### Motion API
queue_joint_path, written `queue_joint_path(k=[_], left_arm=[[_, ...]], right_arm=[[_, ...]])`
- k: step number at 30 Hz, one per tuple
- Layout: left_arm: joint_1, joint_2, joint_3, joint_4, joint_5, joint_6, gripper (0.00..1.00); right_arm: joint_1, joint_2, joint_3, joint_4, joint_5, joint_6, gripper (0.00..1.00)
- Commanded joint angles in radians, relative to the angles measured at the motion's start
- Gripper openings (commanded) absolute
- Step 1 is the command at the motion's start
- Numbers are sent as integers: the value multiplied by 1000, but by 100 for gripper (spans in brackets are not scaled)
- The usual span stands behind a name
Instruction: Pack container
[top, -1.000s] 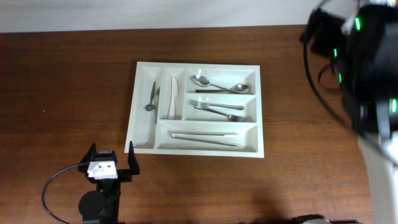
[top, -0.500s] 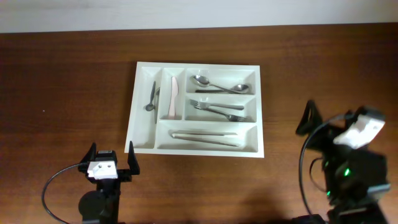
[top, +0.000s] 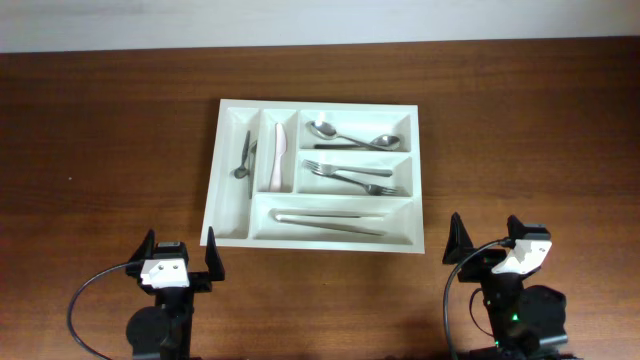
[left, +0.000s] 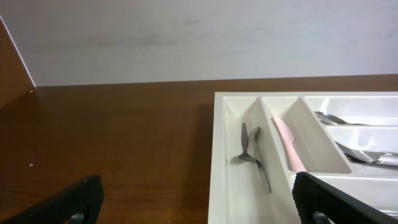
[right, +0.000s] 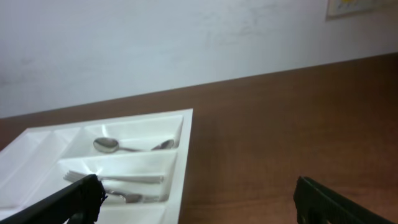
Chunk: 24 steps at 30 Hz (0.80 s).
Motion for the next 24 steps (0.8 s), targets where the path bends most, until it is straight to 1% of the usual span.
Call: queue_joint_path(k=[1, 6, 12, 17, 24], left_arm=[[5, -6, -8, 3, 0, 15, 99], [5, -6, -8, 3, 0, 15, 99], [5, -6, -8, 3, 0, 16, 99], [5, -6, -8, 3, 0, 15, 99], [5, -6, -8, 3, 0, 16, 99]], right_arm=[[8, -63, -34, -31, -16, -8, 99], [8, -93, -58, -61, -20, -9, 99], [6, -115, -101, -63, -77, -46, 99], [-17, -117, -159, -19, -127, -45, 99], [-47, -117, -160, -16, -160, -46, 99]])
